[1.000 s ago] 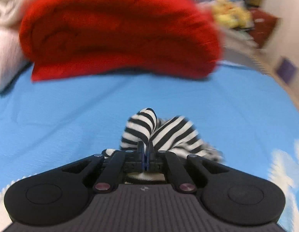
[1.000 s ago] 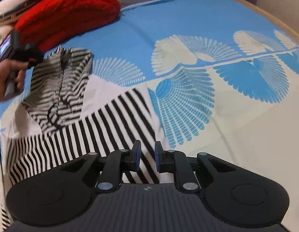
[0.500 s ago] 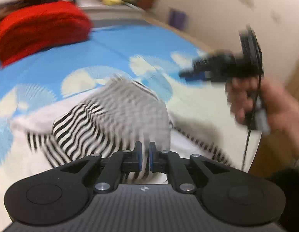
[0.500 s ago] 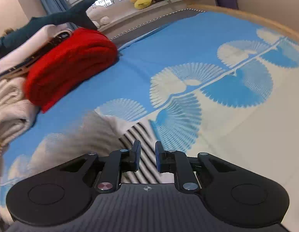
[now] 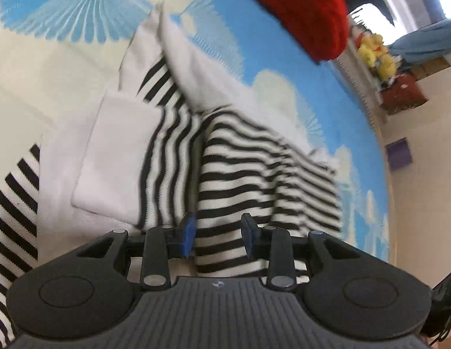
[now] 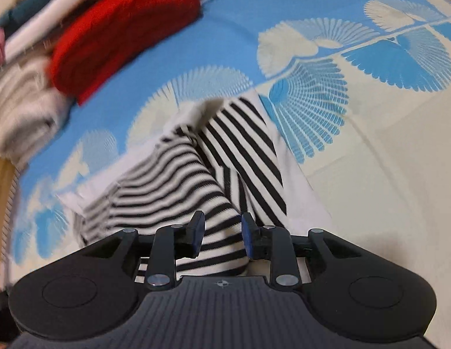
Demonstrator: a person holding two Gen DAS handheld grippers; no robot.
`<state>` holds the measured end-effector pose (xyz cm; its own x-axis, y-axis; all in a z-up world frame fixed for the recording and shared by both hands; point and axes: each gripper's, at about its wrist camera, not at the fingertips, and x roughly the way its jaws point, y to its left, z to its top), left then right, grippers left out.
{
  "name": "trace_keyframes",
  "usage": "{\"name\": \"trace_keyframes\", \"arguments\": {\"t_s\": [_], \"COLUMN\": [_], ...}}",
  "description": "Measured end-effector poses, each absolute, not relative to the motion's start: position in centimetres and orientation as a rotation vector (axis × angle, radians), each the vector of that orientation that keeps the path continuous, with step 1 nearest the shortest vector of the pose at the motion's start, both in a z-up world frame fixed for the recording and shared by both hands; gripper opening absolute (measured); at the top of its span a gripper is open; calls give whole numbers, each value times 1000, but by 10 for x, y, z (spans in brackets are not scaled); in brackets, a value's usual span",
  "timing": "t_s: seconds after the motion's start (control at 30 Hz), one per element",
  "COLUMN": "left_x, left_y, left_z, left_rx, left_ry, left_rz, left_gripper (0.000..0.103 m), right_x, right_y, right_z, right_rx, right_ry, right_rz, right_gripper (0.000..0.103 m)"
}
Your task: Fold small clothes
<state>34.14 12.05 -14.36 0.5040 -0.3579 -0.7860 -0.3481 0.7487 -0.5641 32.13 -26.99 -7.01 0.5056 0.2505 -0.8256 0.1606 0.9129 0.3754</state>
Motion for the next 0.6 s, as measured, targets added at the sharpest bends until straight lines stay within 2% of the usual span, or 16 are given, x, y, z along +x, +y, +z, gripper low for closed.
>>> {"name": "trace_keyframes", "arguments": {"t_s": [0.23,0.27,0.3,0.33,0.37,0.47,0.6], "left_x": [345,346,348,349,350,345,327], "left_y": [112,111,109,109,109,118,136], "left_z": [-162,-160,-158,-153,-146,-103,-49], "left_rx": [-725,-719,-715,-696,-674,-606,-546], "left_ry": [1113,1111,1106,1088,1058,873,632], "left_rz": [-37,-52,-70,-80,-75,-55,-51], "left_gripper": [33,18,0,1,1,1,1], "right_x": [338,340,342,344,345,345,334], "right_y": [-261,-259,-257,-254,-252,-253,-274], "right_z": [-95,-96,-98,-99,-99,-90,-57], "right_rx": [375,369,362,358,360,446,712], "right_ry": [1116,1119,1124,1122,1117,1045,820], "right_rz": [43,42,45,52,66,117,243], "right_gripper": [29,29,24,17,2,1,1]}}
